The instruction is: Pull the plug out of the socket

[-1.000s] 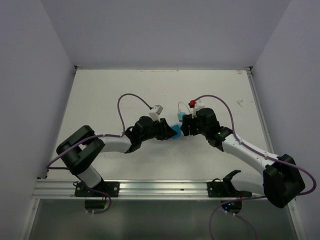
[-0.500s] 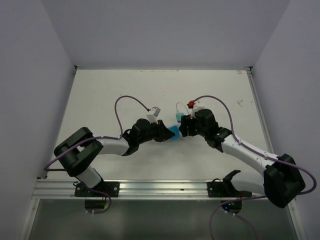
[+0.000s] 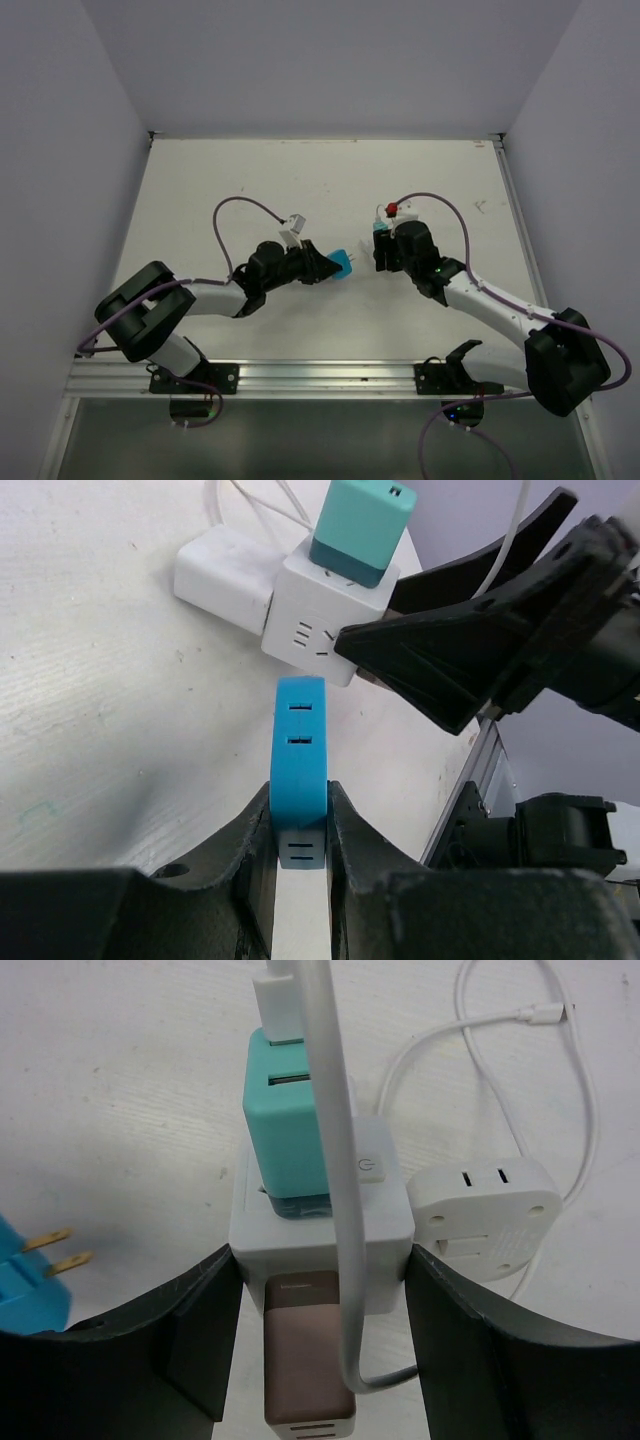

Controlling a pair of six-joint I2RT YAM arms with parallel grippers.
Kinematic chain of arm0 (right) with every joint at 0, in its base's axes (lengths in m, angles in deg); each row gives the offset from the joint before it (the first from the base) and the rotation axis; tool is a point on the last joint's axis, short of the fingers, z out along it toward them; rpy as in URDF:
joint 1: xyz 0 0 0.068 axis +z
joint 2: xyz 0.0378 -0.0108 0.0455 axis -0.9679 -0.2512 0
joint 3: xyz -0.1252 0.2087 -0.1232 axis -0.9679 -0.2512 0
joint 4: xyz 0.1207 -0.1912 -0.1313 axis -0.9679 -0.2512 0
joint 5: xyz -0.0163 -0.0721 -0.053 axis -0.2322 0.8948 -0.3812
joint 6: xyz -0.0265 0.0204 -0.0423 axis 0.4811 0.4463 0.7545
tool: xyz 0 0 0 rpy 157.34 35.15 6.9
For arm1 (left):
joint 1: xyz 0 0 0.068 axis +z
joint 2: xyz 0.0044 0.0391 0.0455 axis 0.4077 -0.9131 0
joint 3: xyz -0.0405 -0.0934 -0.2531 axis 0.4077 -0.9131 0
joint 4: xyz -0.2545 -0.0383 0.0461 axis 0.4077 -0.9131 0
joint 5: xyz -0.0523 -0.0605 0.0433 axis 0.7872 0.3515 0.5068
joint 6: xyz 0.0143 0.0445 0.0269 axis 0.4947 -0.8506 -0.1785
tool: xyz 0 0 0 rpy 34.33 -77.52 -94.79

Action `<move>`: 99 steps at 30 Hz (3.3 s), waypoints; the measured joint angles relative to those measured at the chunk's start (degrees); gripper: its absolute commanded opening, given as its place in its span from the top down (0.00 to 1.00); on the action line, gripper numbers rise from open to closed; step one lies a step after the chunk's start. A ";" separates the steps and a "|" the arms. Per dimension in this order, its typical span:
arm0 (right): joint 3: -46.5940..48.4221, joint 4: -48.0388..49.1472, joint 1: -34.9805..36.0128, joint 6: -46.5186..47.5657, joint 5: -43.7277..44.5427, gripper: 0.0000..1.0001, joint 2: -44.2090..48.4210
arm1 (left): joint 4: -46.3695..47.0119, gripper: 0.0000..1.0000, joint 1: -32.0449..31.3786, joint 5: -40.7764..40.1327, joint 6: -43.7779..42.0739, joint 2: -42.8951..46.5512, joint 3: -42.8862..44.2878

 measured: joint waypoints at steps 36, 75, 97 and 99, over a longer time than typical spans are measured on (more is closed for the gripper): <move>-1.97 -0.48 -0.24 2.25 -2.99 1.00 1.51 | -5.62 0.78 41.51 9.40 3.23 -18.25 12.15; -5.68 -0.46 -0.22 1.14 -4.17 0.52 4.96 | -57.33 0.01 43.36 -0.09 -23.32 31.01 15.80; -5.77 -4.09 -0.22 -2.38 -5.60 0.01 7.82 | -57.09 0.02 43.36 1.18 -28.11 34.95 7.39; -4.63 -4.83 -0.22 -2.99 -5.84 0.01 8.37 | -57.09 0.02 43.36 1.27 -28.11 34.93 7.39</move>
